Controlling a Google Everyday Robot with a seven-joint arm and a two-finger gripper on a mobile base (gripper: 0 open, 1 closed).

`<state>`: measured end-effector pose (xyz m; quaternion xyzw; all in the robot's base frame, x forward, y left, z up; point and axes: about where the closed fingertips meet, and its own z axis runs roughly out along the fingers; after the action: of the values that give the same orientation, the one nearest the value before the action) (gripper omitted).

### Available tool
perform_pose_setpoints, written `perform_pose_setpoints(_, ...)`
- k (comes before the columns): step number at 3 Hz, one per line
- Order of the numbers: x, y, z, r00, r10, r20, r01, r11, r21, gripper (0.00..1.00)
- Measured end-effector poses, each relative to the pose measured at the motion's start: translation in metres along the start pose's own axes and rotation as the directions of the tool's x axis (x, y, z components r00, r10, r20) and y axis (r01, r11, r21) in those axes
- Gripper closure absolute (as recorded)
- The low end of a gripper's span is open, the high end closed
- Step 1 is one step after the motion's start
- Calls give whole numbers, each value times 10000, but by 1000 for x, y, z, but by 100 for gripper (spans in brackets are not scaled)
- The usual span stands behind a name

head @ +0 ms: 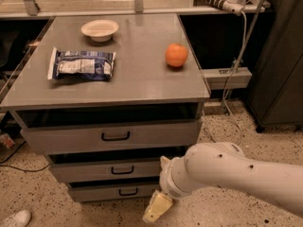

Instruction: Open middle drawer

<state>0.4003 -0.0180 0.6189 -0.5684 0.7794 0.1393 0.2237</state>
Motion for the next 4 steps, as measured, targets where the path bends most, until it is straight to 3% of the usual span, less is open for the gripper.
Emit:
perform_pose_setpoints(1, 0, 0, 0, 10000, 0, 1, 0, 10000, 0, 0)
perform_pose_setpoints(2, 2, 5, 22, 9997, -10, 254, 10, 10000, -28, 0)
perform_pose_setpoints(4, 4, -19, 88, 9952, 309, 933, -355, 9982, 479, 0)
